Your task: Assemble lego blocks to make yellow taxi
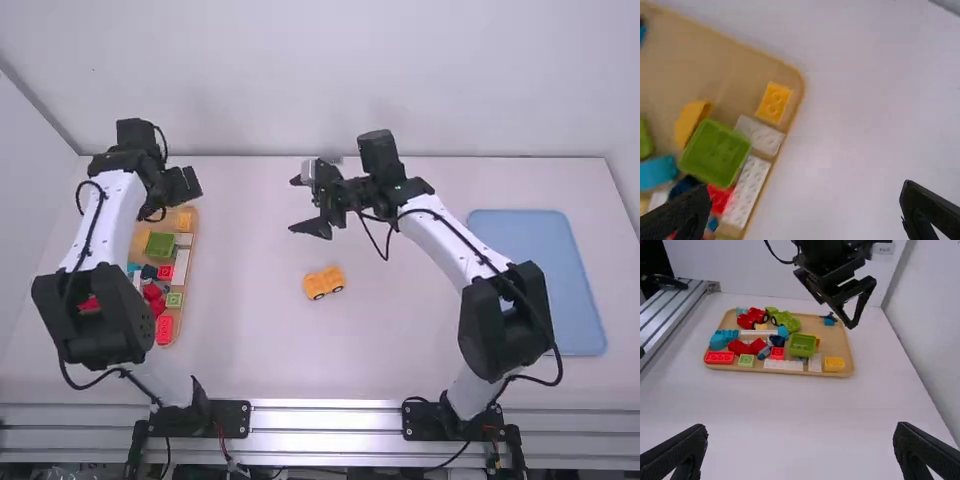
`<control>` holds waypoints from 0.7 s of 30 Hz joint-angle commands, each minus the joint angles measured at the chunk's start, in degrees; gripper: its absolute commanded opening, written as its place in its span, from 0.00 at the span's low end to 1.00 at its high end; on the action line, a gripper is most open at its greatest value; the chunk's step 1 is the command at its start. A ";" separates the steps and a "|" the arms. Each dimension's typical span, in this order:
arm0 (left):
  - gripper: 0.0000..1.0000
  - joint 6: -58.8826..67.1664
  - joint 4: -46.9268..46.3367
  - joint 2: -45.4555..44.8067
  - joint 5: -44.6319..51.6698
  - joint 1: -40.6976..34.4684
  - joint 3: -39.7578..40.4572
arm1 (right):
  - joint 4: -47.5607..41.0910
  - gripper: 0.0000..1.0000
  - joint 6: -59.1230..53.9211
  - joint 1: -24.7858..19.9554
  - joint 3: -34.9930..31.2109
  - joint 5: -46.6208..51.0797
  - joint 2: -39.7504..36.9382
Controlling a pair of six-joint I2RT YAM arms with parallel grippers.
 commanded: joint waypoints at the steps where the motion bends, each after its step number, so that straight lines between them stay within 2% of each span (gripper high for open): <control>1: 0.99 -10.36 -2.95 -1.36 -8.02 3.43 0.63 | -0.24 0.99 -0.76 1.01 1.90 2.75 0.68; 7: 0.99 -18.45 -8.87 -1.33 -10.86 13.55 -0.50 | -0.48 0.99 -0.81 3.45 1.86 8.92 0.68; 9: 0.99 -21.31 -9.14 -1.33 -7.89 16.81 -1.62 | -0.52 0.99 -0.79 3.76 1.86 10.32 0.68; 13: 0.99 -27.56 -11.10 -1.33 5.22 23.82 -2.73 | -0.76 0.98 -0.81 3.32 1.86 10.32 0.68; 17: 0.99 -27.47 -11.67 -1.33 6.51 28.50 -4.46 | -1.09 0.98 -0.81 2.54 1.86 10.21 0.68; 21: 0.99 -30.05 -7.02 -1.33 4.57 31.76 -7.93 | -1.68 0.99 -0.81 2.12 1.86 10.21 0.68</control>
